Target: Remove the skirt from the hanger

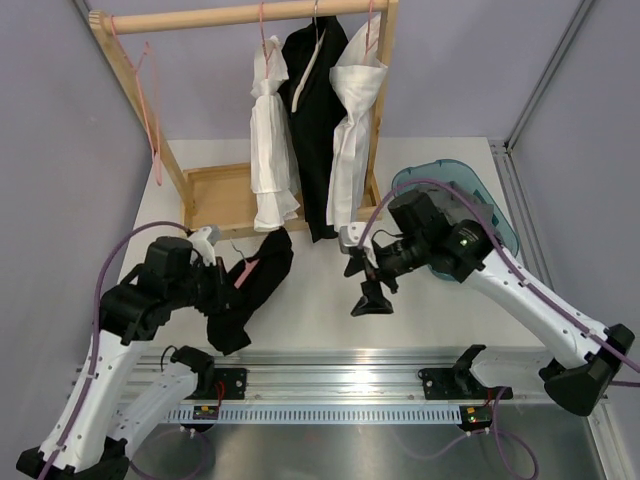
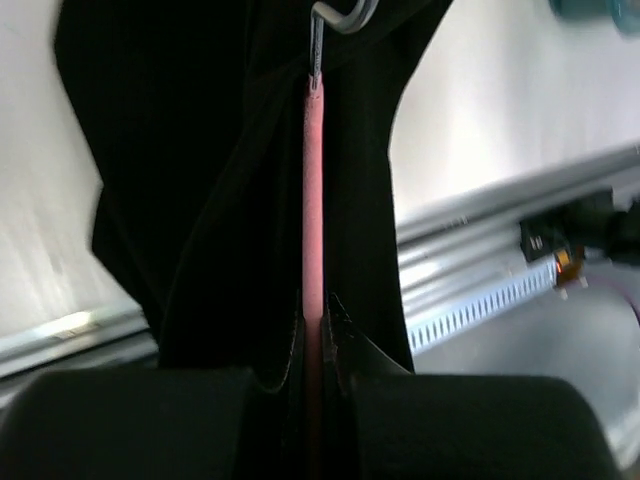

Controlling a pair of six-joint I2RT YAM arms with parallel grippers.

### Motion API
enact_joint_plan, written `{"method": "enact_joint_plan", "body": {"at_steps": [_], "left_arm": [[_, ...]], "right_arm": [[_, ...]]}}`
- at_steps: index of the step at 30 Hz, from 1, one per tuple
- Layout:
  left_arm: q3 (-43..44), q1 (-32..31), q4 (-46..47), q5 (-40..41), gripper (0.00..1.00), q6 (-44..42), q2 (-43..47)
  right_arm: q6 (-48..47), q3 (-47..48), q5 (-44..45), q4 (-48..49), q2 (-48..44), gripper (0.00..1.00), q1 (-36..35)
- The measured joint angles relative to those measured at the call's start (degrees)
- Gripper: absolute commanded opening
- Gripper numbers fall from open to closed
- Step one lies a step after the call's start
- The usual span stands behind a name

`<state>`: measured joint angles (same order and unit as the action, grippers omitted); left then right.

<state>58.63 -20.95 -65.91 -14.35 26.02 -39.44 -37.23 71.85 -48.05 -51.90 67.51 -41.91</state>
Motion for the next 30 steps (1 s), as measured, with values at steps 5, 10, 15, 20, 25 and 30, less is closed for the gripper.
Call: {"method": "enact_joint_plan", "body": {"at_steps": [5, 10, 15, 20, 25, 30], "left_arm": [[-4.11, -1.97, -0.98, -9.55, 0.00, 0.13, 0.04], [-4.79, -4.46, -0.57, -15.15, 0.00, 0.22, -0.07], [-5.29, -7.82, 3.08, -18.36, 0.00, 1.40, -1.33], [-5.33, -10.03, 5.44, -19.74, 0.00, 1.68, -4.35], [-5.33, -10.32, 6.23, -20.09, 0.00, 1.66, -5.31], [-5.31, -10.29, 6.01, -19.58, 0.00, 1.66, -5.33]], "right_arm": [[9.01, 4.72, 9.79, 6.71, 6.47, 1.00, -7.41], [15.45, 6.60, 19.32, 12.04, 10.29, 1.00, -11.45], [19.56, 8.44, 25.44, 16.41, 14.95, 1.00, -14.32], [21.16, 8.37, 30.58, 18.10, 18.53, 0.93, -15.58], [20.33, 7.43, 35.17, 18.27, 19.54, 0.76, -15.56], [19.04, 3.43, 37.35, 19.67, 19.06, 0.37, -15.58]]}}
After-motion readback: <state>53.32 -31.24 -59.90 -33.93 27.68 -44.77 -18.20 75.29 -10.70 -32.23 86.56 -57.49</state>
